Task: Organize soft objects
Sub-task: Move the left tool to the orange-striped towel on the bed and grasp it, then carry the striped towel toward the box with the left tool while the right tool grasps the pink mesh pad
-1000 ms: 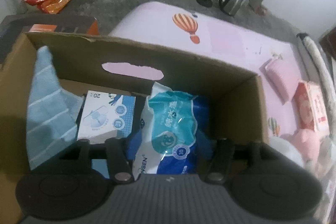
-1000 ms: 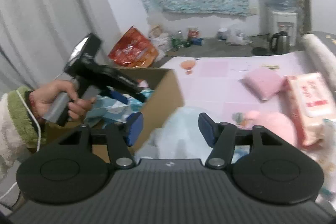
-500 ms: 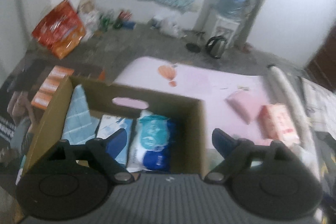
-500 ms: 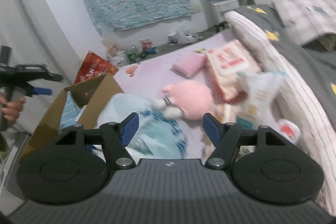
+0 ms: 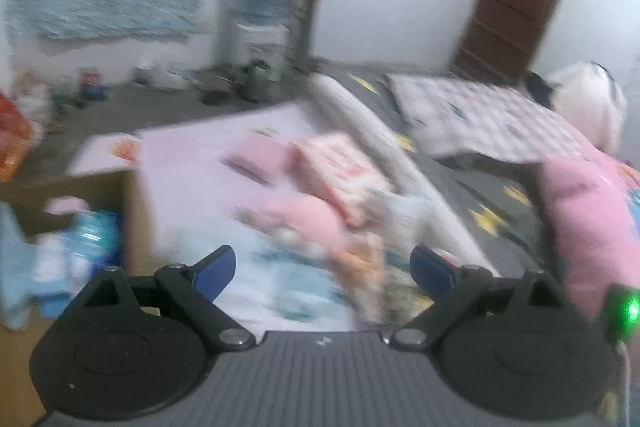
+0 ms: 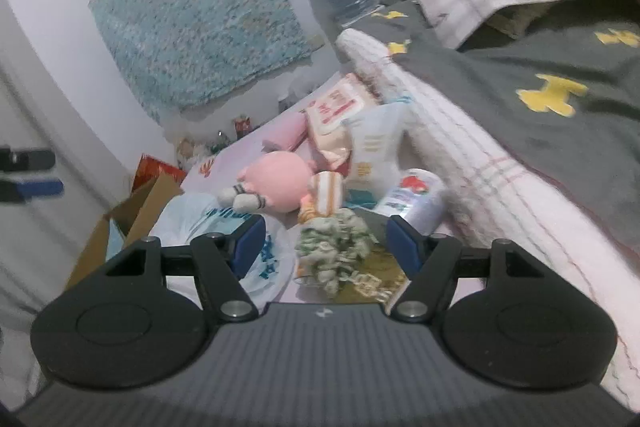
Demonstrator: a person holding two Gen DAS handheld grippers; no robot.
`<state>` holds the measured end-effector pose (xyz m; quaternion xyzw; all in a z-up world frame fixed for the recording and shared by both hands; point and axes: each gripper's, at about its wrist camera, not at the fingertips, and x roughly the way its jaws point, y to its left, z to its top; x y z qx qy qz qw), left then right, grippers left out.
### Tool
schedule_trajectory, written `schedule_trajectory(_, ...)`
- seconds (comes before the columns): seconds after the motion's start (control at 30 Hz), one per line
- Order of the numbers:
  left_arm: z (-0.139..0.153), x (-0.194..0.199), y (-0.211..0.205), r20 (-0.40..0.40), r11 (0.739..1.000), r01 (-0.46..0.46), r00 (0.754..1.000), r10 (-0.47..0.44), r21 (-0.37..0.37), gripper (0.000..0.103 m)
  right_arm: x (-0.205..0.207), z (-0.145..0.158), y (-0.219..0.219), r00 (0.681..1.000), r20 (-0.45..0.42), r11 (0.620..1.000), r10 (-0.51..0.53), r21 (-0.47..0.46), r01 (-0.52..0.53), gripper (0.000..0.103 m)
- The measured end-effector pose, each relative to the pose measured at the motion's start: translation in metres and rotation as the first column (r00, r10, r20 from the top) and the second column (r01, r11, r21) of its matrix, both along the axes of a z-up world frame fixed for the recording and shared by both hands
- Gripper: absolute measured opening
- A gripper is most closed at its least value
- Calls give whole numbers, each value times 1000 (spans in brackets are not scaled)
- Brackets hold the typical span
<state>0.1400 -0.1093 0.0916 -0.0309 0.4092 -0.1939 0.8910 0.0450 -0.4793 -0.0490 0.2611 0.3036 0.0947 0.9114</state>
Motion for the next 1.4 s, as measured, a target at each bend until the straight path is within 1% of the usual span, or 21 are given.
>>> schedule_trajectory(0.03,-8,-1,-11,-13,1000,16,1000,-16,-15,95,-1,-3,-4,1000,-1,1000,-2,15,2,65)
schedule_trajectory(0.1,-27,3,-37,-53,998,32,998,-35,-51,94,0,-8,-8,1000,-9,1000,-4,25,5,58)
schedule_trajectory(0.13,-37,7,-49,-72,997,37,997,-41,-65,93,-1,-9,-8,1000,-13,1000,-4,24,4,57)
schedule_trajectory(0.17,-47,11,-60,-88,997,37,995,-43,-72,90,0,-11,-8,1000,-17,1000,-3,23,4,54)
schedule_trajectory(0.2,-57,20,-73,-103,997,33,994,-40,-69,84,2,-13,-9,1000,-20,1000,-2,21,2,53)
schedule_trajectory(0.3,-80,42,-100,-115,999,42,992,-44,-24,74,7,-21,-8,999,-40,1000,-13,-1,13,51)
schedule_trajectory(0.37,-95,56,-116,-131,999,40,991,-37,21,72,10,-28,-7,998,-62,999,-31,-22,30,51)
schedule_trajectory(0.4,-103,64,-122,-148,998,39,988,-33,40,69,11,-31,-7,997,-71,999,-38,-26,36,51)
schedule_trajectory(0.47,-122,81,-133,-188,996,35,982,-20,80,65,14,-39,-8,995,-93,999,-38,-9,38,52)
schedule_trajectory(0.6,-159,109,-140,-299,993,13,954,22,116,57,19,-51,-10,992,-121,999,-41,2,42,53)
schedule_trajectory(0.67,-171,117,-140,-322,991,-10,945,52,131,57,22,-55,-11,991,-129,999,-39,13,41,53)
schedule_trajectory(0.77,-188,128,-139,-338,989,-17,939,66,147,57,27,-60,-11,990,-138,999,-30,16,33,53)
schedule_trajectory(0.83,-196,133,-137,-347,987,-30,934,83,157,55,29,-62,-10,989,-144,999,-25,18,28,53)
schedule_trajectory(0.87,-199,135,-136,-352,987,-36,932,90,156,52,31,-63,-9,989,-147,999,-23,19,26,53)
schedule_trajectory(1.0,-207,138,-129,-370,991,-60,923,101,121,47,34,-66,-7,987,-157,1000,-16,22,20,53)
schedule_trajectory(1.17,-206,137,-123,-380,993,-88,918,113,84,42,35,-68,-4,987,-162,999,-10,32,16,53)
schedule_trajectory(1.27,-198,132,-119,-375,995,-93,921,104,48,41,33,-65,-3,988,-156,999,-10,28,15,53)
schedule_trajectory(1.4,-178,120,-117,-331,997,-77,941,72,-2,41,29,-63,-4,988,-154,999,-16,25,21,53)
